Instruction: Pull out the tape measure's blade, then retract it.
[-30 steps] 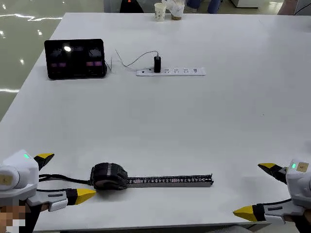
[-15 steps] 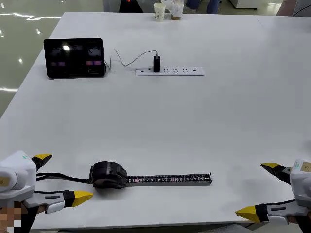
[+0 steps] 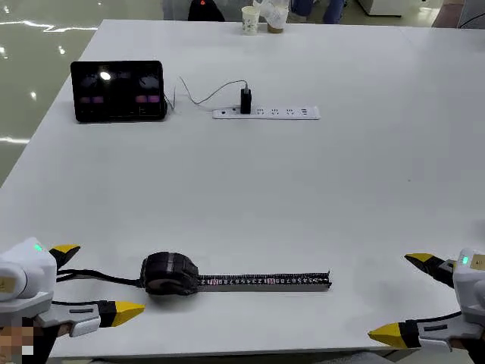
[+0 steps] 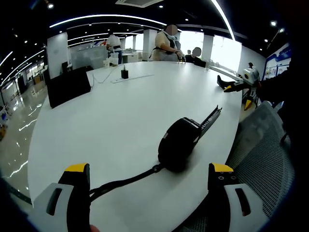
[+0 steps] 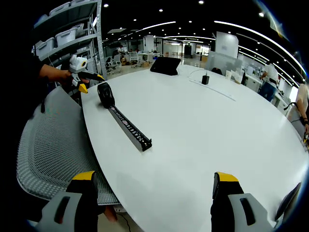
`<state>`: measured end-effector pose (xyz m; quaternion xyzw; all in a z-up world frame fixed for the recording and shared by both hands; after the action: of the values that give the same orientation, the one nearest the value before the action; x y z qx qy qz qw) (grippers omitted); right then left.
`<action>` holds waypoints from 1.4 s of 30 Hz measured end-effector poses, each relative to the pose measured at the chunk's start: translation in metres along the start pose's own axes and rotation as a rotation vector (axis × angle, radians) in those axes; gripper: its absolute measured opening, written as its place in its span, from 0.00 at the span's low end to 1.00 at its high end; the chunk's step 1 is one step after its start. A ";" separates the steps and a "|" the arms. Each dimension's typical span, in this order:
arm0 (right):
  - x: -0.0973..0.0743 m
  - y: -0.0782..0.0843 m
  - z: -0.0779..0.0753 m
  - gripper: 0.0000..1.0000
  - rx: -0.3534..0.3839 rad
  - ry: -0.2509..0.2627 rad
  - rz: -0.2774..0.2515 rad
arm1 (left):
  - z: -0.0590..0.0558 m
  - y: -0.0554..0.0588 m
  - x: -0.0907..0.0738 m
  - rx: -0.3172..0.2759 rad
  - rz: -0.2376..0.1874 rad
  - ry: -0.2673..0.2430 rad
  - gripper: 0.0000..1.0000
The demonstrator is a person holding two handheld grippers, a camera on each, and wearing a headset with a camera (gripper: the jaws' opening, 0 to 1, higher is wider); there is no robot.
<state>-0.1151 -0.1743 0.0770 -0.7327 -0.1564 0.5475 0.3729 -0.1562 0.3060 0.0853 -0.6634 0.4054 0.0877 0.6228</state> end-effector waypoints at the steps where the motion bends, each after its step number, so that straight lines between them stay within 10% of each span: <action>1: 0.000 0.000 0.000 0.99 -0.003 -0.001 0.001 | 0.000 0.000 0.000 -0.003 0.002 0.004 0.99; 19: 0.014 -0.016 -0.008 0.99 -0.117 -0.077 0.122 | -0.038 -0.015 0.014 -0.024 0.007 -0.024 0.99; 29: 0.023 -0.037 -0.011 0.99 -0.211 -0.107 0.149 | -0.045 -0.021 0.029 -0.143 0.028 -0.099 0.99; 40: 0.042 -0.052 -0.012 0.99 -0.306 -0.174 0.173 | -0.058 -0.021 0.040 -0.170 -0.020 -0.131 0.99; 42: 0.045 -0.056 -0.014 0.99 -0.319 -0.182 0.173 | -0.061 -0.023 0.043 -0.248 -0.049 -0.140 0.99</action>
<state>-0.0761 -0.1138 0.0880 -0.7406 -0.2106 0.6098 0.1879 -0.1368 0.2306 0.0891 -0.7374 0.3307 0.1678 0.5645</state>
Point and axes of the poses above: the centre of the closed fingertips' face, and the gripper's own axes: x roughly forward along the fingers, z roughly to its left, y roughly out of its underside, the point moved 6 cm from there along -x, roughly backward along the fingers, and after that the axes turned 12 degrees about -x, right-handed, at the moved point
